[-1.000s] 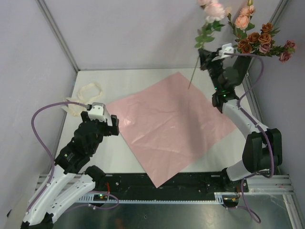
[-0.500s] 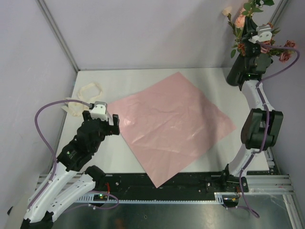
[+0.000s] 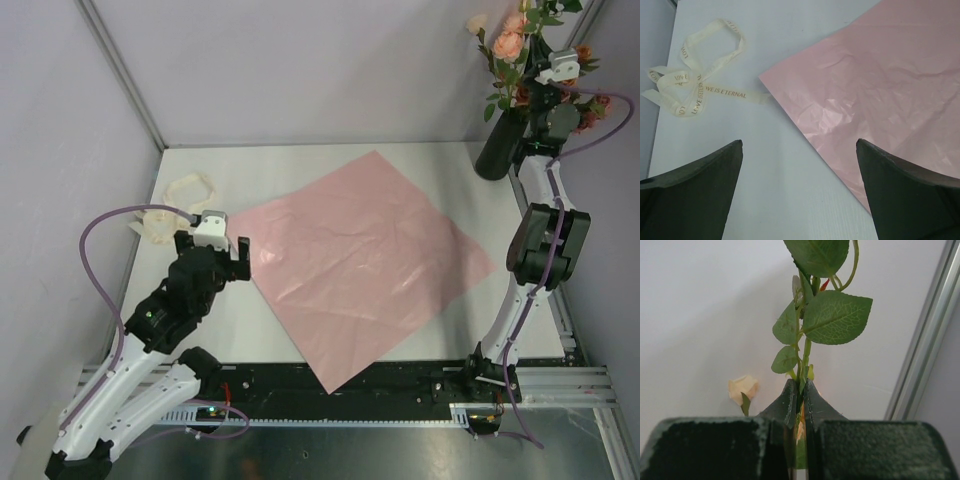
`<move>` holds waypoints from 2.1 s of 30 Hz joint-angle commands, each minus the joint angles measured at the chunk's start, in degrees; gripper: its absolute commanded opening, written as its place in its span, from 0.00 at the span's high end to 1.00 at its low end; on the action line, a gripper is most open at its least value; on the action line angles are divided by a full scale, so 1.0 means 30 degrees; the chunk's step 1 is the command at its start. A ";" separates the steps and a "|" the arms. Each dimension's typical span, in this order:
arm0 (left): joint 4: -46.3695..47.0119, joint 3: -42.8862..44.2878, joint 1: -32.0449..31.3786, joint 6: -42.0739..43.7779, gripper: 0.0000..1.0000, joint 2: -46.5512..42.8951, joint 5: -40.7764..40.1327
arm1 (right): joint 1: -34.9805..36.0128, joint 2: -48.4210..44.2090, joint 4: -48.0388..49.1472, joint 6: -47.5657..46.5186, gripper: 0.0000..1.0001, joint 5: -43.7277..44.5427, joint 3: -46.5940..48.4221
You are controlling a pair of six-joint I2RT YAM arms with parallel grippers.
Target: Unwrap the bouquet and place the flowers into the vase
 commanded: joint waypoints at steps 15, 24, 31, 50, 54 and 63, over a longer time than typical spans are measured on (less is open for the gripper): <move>0.0423 0.0471 0.0229 0.0402 0.00 0.0278 -0.0402 | -0.0612 0.1477 0.0455 -0.0388 1.00 0.0242 -0.0735; 0.0417 0.0498 0.0312 0.0362 0.00 0.0131 -0.0280 | -0.0145 0.1555 -0.1536 -0.0786 1.00 0.3292 -0.2604; 0.0422 0.0545 0.0310 0.0288 0.00 0.0045 0.0090 | 0.0084 0.2180 -0.2277 -0.0156 0.97 0.4097 -0.3335; 0.0411 0.0537 0.0332 0.0179 0.00 -0.0491 0.0499 | 0.1795 -0.4098 -0.6348 0.1278 0.31 0.7456 -0.7680; 0.0401 0.0574 0.0348 0.0147 0.00 -0.0463 0.0847 | 0.2262 -0.5936 -0.9867 0.2805 0.28 0.7908 -0.8401; 0.0447 0.1052 0.0332 -0.0693 0.00 -0.0453 0.3203 | 0.4112 -1.1655 -1.8911 0.5414 0.01 0.5607 -1.1327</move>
